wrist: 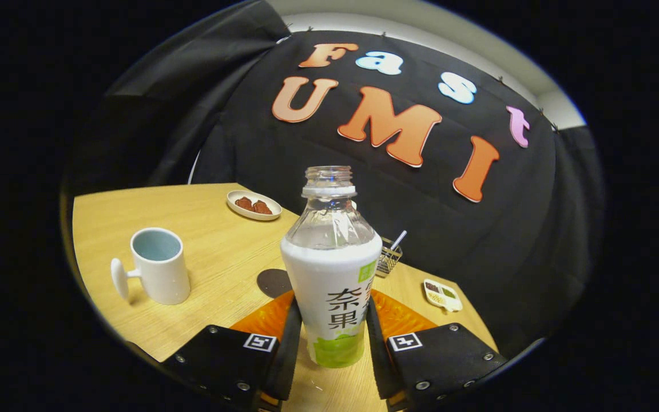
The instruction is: Take the bottle from table, then pour the juice into the cup, finally place the bottle on the coaster
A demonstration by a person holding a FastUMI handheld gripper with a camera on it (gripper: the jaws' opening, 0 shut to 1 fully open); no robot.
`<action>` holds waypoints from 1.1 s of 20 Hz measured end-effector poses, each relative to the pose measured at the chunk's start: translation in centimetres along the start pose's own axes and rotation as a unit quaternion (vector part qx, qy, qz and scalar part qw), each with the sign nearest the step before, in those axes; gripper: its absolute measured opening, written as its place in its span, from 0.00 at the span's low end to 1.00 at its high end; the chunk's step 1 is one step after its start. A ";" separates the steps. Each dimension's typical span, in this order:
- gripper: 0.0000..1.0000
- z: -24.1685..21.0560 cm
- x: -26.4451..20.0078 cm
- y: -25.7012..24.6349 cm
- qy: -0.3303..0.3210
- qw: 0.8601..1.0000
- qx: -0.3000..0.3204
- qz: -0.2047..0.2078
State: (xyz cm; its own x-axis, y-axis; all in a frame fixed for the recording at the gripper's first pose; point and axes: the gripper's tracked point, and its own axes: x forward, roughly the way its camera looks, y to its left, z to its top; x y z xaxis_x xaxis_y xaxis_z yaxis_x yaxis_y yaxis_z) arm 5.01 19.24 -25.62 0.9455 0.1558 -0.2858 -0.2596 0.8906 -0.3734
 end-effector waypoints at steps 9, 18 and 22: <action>0.57 2.3 1.8 1.4 -0.010 0.971 -0.232 -0.053; 0.57 4.5 2.1 3.9 -0.050 0.901 -0.424 -0.076; 0.57 5.4 2.0 4.9 -0.064 0.871 -0.480 -0.079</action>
State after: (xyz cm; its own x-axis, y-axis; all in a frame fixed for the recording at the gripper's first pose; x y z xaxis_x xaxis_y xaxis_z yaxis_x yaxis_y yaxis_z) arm 6.64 26.18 -23.26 0.9827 0.1643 -0.0860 -0.1106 0.1471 -0.9829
